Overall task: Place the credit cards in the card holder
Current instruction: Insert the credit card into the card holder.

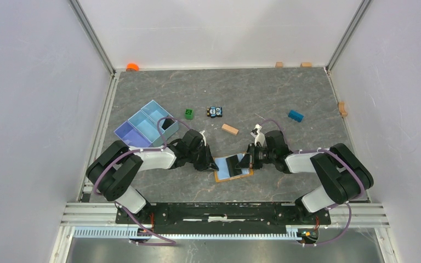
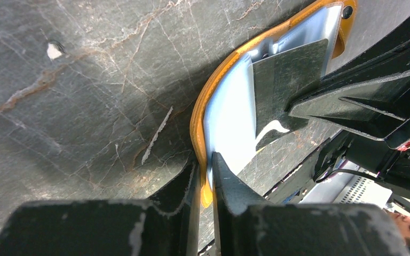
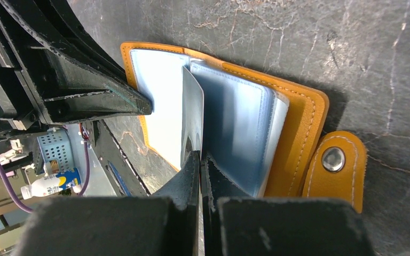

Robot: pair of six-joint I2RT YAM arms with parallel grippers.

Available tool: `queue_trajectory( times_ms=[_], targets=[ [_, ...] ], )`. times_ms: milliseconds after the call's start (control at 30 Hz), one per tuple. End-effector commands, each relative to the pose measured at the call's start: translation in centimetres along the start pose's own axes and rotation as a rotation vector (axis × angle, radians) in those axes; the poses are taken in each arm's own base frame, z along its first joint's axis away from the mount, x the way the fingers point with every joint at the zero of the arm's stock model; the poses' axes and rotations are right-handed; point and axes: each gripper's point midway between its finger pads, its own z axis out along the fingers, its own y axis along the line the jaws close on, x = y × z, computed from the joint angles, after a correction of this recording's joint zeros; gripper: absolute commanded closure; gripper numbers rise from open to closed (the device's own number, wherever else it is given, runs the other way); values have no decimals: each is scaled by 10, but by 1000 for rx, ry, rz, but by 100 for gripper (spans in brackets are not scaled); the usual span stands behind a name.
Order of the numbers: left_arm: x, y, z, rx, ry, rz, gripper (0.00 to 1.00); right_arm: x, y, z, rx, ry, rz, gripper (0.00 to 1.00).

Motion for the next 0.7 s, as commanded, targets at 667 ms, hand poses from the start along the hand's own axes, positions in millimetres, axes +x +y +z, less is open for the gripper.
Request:
queue_trajectory(
  times_ms=[667],
  targets=[
    [-2,14,2,-77,-9,41,85,12,-55,3,255,59,-60,100]
  ],
)
